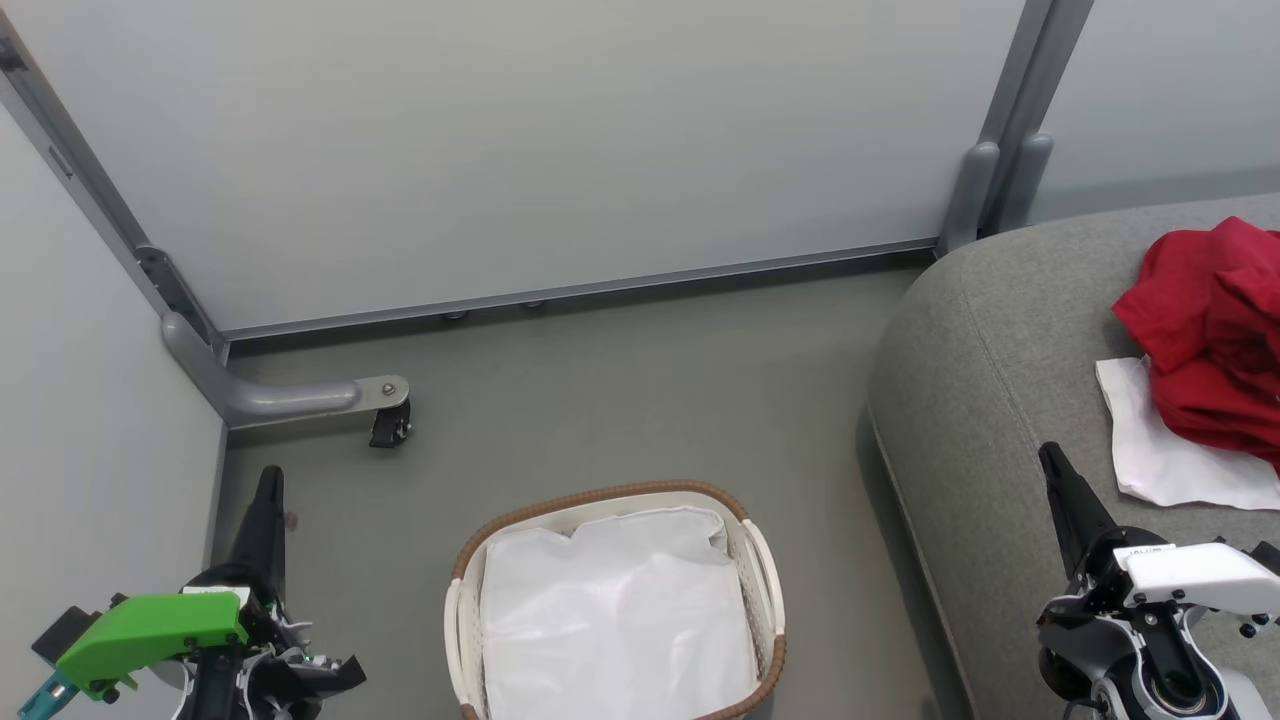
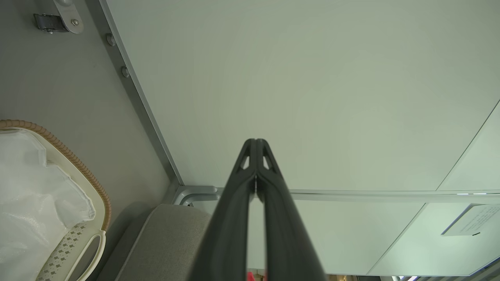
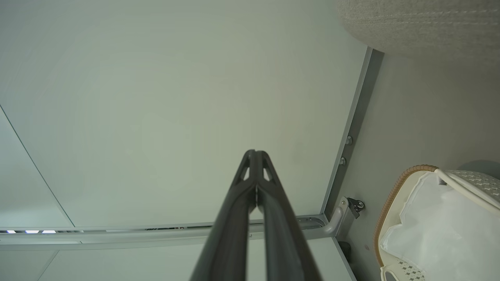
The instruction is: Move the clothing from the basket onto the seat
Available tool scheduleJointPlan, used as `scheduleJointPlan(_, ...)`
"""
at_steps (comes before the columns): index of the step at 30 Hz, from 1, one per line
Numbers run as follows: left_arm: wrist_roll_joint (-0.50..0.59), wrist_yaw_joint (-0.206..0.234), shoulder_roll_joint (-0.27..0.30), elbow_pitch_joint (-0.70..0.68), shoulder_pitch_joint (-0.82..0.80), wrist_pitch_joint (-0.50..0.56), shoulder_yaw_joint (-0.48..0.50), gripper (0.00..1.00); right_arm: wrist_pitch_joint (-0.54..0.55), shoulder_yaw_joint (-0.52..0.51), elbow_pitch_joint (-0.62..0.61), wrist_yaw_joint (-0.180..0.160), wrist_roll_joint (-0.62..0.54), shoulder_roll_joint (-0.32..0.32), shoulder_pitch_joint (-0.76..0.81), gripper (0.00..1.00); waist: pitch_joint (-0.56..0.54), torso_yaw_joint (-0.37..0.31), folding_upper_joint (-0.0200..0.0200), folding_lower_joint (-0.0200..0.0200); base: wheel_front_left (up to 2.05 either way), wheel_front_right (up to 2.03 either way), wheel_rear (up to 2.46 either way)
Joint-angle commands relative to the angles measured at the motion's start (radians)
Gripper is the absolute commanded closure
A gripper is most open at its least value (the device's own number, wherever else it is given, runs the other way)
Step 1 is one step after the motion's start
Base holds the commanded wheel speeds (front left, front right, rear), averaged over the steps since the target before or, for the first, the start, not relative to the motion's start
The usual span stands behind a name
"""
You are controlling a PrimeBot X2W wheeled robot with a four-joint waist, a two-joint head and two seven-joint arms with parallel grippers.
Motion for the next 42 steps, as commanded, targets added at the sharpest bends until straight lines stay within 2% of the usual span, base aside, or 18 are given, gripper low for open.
scheduleJointPlan(1, -0.003, -0.004, 0.007, -0.002, -0.011, 0.004, 0.002, 1.0, 0.002, -0.002, -0.003, 0.0, 0.003, -0.006, 0.011, 1.0, 0.0, 0.0, 0.0, 0.0, 0.0, 0.0, 0.0)
scheduleJointPlan(42, -0.003, -0.004, 0.007, -0.002, -0.011, 0.003, 0.002, 1.0, 0.001, -0.002, -0.003, 0.0, 0.003, -0.006, 0.011, 1.0, 0.0, 0.0, 0.0, 0.0, 0.0, 0.0, 0.0)
